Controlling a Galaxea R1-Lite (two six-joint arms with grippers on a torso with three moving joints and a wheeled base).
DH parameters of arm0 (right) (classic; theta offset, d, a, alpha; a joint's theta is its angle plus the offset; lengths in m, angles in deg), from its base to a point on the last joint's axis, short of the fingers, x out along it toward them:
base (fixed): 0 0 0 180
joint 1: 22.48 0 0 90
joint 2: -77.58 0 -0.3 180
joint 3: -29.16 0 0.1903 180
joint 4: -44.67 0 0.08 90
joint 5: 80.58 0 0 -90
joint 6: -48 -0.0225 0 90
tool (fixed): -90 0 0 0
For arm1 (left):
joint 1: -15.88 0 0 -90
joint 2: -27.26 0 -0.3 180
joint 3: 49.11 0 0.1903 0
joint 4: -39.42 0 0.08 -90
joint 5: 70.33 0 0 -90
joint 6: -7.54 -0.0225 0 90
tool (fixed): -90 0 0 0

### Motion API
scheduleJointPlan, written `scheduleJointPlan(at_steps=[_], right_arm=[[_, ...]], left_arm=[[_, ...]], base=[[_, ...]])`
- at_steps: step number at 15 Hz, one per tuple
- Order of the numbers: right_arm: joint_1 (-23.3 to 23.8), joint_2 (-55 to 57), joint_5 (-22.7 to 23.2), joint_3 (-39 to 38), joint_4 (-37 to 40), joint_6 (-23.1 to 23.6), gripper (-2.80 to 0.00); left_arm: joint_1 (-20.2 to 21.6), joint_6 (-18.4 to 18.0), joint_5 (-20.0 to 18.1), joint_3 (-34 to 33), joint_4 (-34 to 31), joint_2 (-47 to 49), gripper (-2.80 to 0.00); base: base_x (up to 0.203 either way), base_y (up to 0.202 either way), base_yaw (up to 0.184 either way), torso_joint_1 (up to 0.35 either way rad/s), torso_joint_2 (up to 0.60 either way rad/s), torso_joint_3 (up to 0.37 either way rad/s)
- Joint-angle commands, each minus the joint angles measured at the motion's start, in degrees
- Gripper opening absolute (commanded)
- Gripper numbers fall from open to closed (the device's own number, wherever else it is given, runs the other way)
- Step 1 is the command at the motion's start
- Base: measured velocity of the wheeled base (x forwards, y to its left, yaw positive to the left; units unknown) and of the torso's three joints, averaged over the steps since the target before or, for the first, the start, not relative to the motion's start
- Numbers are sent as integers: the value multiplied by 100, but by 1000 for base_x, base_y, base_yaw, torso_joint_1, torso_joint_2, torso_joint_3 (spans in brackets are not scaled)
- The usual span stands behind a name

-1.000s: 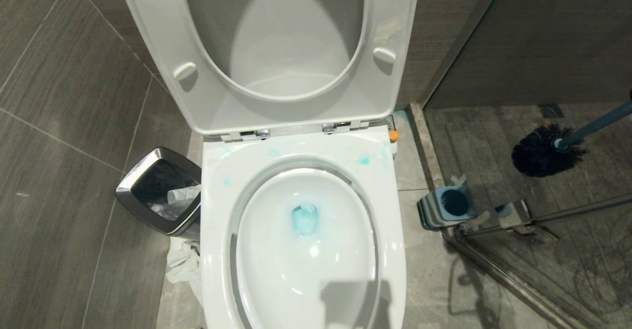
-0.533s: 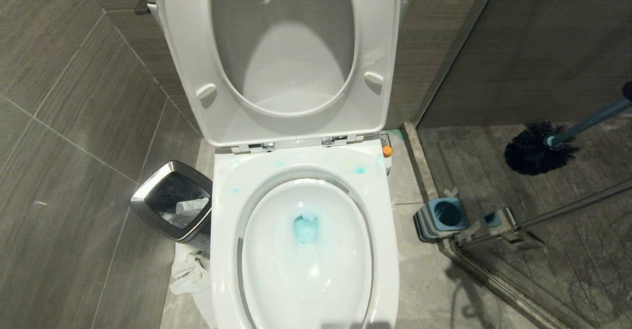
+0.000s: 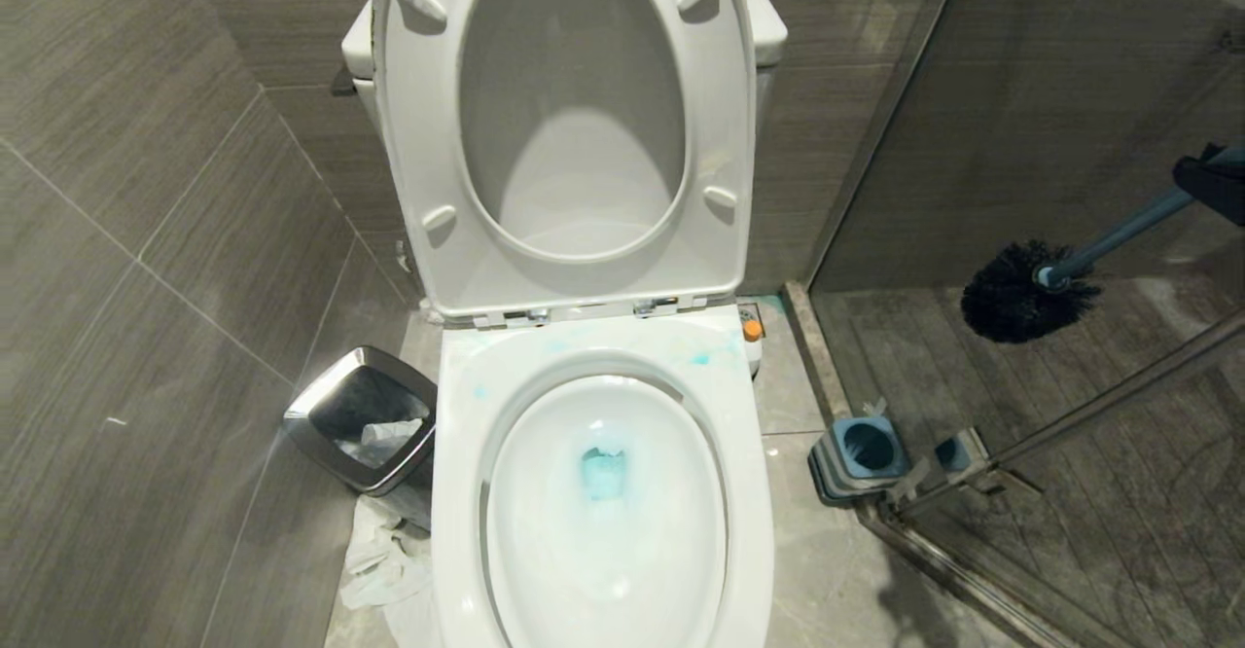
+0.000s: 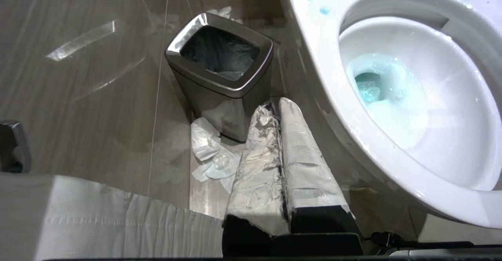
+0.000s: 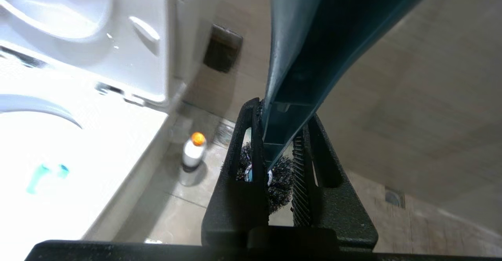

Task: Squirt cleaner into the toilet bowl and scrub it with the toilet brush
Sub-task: Scrub the toilet bowl

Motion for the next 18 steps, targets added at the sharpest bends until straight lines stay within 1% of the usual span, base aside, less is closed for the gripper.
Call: scheduleJointPlan(at_steps=[1, 2, 5, 6, 7, 10, 14, 15, 18], right_arm=[[-659, 348, -488, 126, -27, 10, -280], [-1075, 492, -878, 197, -37, 7, -280], [-2623, 976, -2164, 312, -145, -26, -280], [-2950, 1306, -2478, 375, -287, -38, -280], [-3144, 1625, -2658, 478, -474, -41, -280], [-3704, 2325, -2997, 870, -747, -113, -280], [-4232, 2996, -3139, 1263, -776, -275, -280], [-4387, 3162, -3148, 1367, -776, -387, -280], [-4773, 3678, -3371, 1498, -770, -1000, -280]], left_arm=[[-4, 2, 1, 0, 0, 5, -280], [-4, -6, 1, 0, 0, 5, -280], [-4, -6, 1, 0, 0, 5, -280], [-4, -6, 1, 0, 0, 5, -280], [-4, -6, 1, 0, 0, 5, -280], [-4, -6, 1, 0, 0, 5, -280], [-4, -6, 1, 0, 0, 5, -280], [-4, -6, 1, 0, 0, 5, -280], [-4, 3, 1, 0, 0, 5, -280]], base=[[0, 0, 0, 2, -2, 159], [0, 0, 0, 2, -12, 95], [0, 0, 0, 1, 0, 23], [0, 0, 0, 0, 0, 0], [0, 0, 0, 0, 0, 0], [0, 0, 0, 0, 0, 0], [0, 0, 0, 0, 0, 0], [0, 0, 0, 0, 0, 0], [0, 0, 0, 0, 0, 0]])
